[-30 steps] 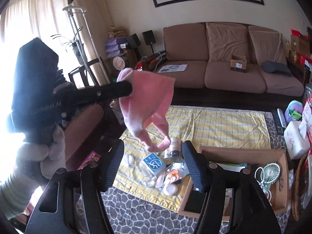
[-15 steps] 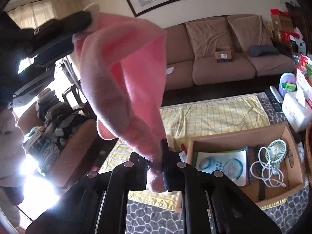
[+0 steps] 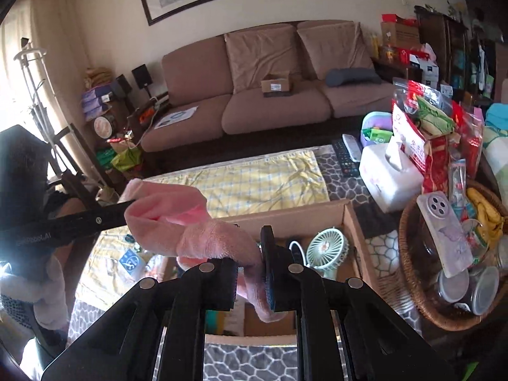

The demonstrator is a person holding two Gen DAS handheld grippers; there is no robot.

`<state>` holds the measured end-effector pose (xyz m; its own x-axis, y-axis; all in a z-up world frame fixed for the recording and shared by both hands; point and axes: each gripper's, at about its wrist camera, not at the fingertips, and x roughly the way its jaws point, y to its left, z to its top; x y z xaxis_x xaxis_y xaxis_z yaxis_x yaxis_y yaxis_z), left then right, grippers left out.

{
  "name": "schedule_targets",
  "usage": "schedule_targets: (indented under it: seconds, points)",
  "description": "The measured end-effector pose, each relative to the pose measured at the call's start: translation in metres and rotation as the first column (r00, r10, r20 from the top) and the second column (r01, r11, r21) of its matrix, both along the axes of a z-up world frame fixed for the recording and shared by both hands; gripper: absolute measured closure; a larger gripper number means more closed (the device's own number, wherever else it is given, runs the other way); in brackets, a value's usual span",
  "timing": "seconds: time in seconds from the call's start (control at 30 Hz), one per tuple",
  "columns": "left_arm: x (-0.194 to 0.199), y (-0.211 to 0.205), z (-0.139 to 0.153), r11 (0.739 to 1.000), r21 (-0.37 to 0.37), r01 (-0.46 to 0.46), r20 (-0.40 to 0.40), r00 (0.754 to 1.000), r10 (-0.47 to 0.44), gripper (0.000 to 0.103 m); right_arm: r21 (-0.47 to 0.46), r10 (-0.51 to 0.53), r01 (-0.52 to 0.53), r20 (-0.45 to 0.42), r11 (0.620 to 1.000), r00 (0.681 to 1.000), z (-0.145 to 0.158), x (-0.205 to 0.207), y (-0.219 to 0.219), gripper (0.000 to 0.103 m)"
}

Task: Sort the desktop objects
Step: 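Lift the pink towel and carry it into the cardboard box with the left gripper, then open the left gripper to release the towel and withdraw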

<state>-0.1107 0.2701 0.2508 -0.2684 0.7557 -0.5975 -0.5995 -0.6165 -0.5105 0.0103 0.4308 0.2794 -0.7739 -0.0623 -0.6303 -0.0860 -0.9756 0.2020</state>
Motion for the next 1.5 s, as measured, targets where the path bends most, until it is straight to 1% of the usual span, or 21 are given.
schedule_targets:
  seconds: [0.27, 0.4, 0.47, 0.5, 0.53, 0.6, 0.73, 0.8, 0.87, 0.9, 1.0, 1.03, 1.07, 1.17, 1.2, 1.27, 1.3, 1.33, 1.37, 1.47, 1.5]
  points:
    - [0.004, 0.077, -0.085, 0.994, -0.084, 0.076, 0.122, 0.990, -0.065, 0.092, 0.009, -0.104, 0.103, 0.119, 0.995, 0.987, -0.068, -0.016, 0.064, 0.089]
    - [0.012, 0.099, -0.127, 0.976, -0.184, 0.113, 0.169, 0.982, -0.082, 0.088, 0.047, -0.128, 0.122, 0.190, 0.991, 0.973, -0.100, -0.023, 0.077, 0.085]
    - [0.018, 0.104, -0.141, 0.960, -0.251, 0.128, 0.169, 0.982, -0.087, 0.079, 0.085, -0.124, 0.105, 0.266, 0.991, 0.956, -0.117, -0.030, 0.078, 0.066]
    - [0.021, 0.103, -0.146, 0.954, -0.267, 0.136, 0.172, 0.981, -0.091, 0.071, 0.113, -0.123, 0.092, 0.305, 0.989, 0.944, -0.125, -0.032, 0.075, 0.052]
    - [0.024, 0.101, -0.148, 0.949, -0.282, 0.138, 0.170, 0.981, -0.092, 0.062, 0.150, -0.124, 0.077, 0.334, 0.986, 0.935, -0.130, -0.033, 0.072, 0.048]
    - [0.028, 0.092, -0.147, 0.948, -0.284, 0.142, 0.163, 0.982, -0.098, 0.055, 0.205, -0.122, 0.052, 0.344, 0.977, 0.931, -0.135, -0.031, 0.066, 0.048]
    - [0.030, 0.063, -0.131, 0.959, -0.255, 0.122, 0.152, 0.985, -0.085, 0.048, 0.113, -0.101, 0.067, 0.334, 0.991, 0.937, -0.131, -0.025, 0.069, 0.048]
    - [0.028, 0.050, -0.121, 0.965, -0.243, 0.102, 0.152, 0.986, -0.066, 0.047, 0.103, -0.111, 0.076, 0.401, 0.992, 0.909, -0.140, -0.031, 0.069, 0.045]
    - [0.028, 0.037, -0.110, 0.968, -0.235, 0.089, 0.145, 0.988, -0.055, 0.047, 0.202, -0.155, 0.062, 0.485, 0.977, 0.861, -0.151, -0.040, 0.063, 0.045]
    - [0.028, 0.031, -0.105, 0.969, -0.231, 0.084, 0.141, 0.989, -0.053, 0.047, 0.237, -0.159, 0.043, 0.499, 0.971, 0.852, -0.152, -0.041, 0.059, 0.045]
    - [0.029, 0.010, -0.089, 0.973, -0.218, 0.071, 0.127, 0.991, -0.044, 0.047, 0.243, -0.159, 0.038, 0.501, 0.969, 0.851, -0.141, -0.039, 0.057, 0.045]
    - [0.029, 0.004, -0.085, 0.974, -0.218, 0.066, 0.120, 0.992, -0.040, 0.046, 0.264, -0.169, 0.035, 0.506, 0.964, 0.846, -0.135, -0.040, 0.057, 0.040]
    - [0.029, -0.002, -0.081, 0.974, -0.219, 0.062, 0.114, 0.993, -0.038, 0.046, 0.306, -0.184, 0.018, 0.522, 0.952, 0.833, -0.130, -0.041, 0.056, 0.037]
    - [0.031, -0.019, -0.070, 0.974, -0.219, 0.049, 0.093, 0.995, -0.029, 0.046, 0.479, -0.249, -0.063, 0.559, 0.875, 0.791, -0.114, -0.045, 0.050, 0.034]
    - [0.032, -0.024, -0.066, 0.975, -0.217, 0.046, 0.087, 0.996, -0.028, 0.046, 0.463, -0.235, -0.070, 0.568, 0.884, 0.789, -0.107, -0.045, 0.051, 0.034]
    - [0.034, -0.034, -0.061, 0.977, -0.209, 0.042, 0.078, 0.997, -0.026, 0.046, 0.323, -0.153, -0.050, 0.574, 0.945, 0.805, -0.090, -0.044, 0.055, 0.028]
    - [0.035, -0.038, -0.059, 0.978, -0.205, 0.042, 0.076, 0.997, -0.027, 0.043, 0.251, -0.117, -0.040, 0.580, 0.967, 0.806, -0.088, -0.045, 0.055, 0.020]
    - [0.036, -0.042, -0.058, 0.979, -0.202, 0.040, 0.075, 0.997, -0.025, 0.038, 0.215, -0.095, -0.043, 0.591, 0.976, 0.801, -0.089, -0.049, 0.053, 0.019]
    - [0.038, -0.045, -0.056, 0.979, -0.199, 0.038, 0.075, 0.997, -0.023, 0.037, 0.218, -0.089, -0.058, 0.607, 0.974, 0.790, -0.095, -0.053, 0.047, 0.019]
    - [0.041, -0.055, -0.052, 0.981, -0.191, 0.036, 0.070, 0.997, -0.023, 0.036, 0.254, -0.129, -0.081, 0.710, 0.964, 0.693, -0.130, -0.062, 0.036, 0.019]
    - [0.042, -0.059, -0.051, 0.981, -0.190, 0.036, 0.066, 0.998, -0.024, 0.035, 0.231, -0.117, -0.080, 0.725, 0.970, 0.679, -0.139, -0.062, 0.034, 0.019]
